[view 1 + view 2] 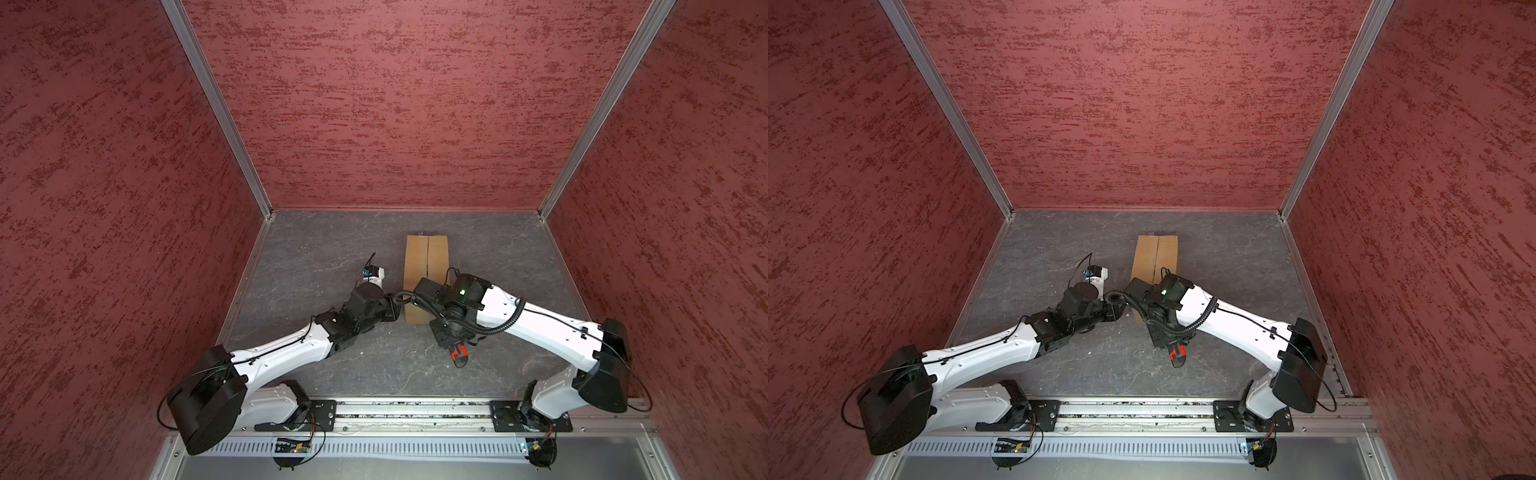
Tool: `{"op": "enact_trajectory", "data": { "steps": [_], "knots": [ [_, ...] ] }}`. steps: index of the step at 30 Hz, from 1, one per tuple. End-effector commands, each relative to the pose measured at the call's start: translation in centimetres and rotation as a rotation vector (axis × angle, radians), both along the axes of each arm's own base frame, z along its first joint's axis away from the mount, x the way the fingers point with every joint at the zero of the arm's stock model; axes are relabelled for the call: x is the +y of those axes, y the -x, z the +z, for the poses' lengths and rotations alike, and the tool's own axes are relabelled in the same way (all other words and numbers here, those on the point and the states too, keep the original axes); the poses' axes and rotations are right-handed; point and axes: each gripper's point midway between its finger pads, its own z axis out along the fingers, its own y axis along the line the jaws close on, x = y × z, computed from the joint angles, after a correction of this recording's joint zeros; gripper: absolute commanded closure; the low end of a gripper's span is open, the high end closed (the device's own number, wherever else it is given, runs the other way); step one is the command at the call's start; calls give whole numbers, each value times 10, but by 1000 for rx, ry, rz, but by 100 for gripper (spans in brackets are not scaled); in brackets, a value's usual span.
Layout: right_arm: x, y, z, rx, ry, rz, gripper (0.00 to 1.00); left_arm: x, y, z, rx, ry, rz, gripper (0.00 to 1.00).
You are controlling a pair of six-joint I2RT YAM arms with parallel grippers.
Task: Unpack the express box
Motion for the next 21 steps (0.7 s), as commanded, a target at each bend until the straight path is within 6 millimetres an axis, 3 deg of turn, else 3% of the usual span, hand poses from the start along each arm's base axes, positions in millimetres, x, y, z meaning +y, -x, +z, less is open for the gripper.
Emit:
{"op": "enact_trajectory", "data": {
  "steps": [1,21],
  "knots": [
    [44,-6,12,-19,-160,115,100,-22,12,24,-31,98,-92,59],
    [54,-10,10,-21,-180,133,100,-45,22,26,-32,95,-151,59]
  ]
}}
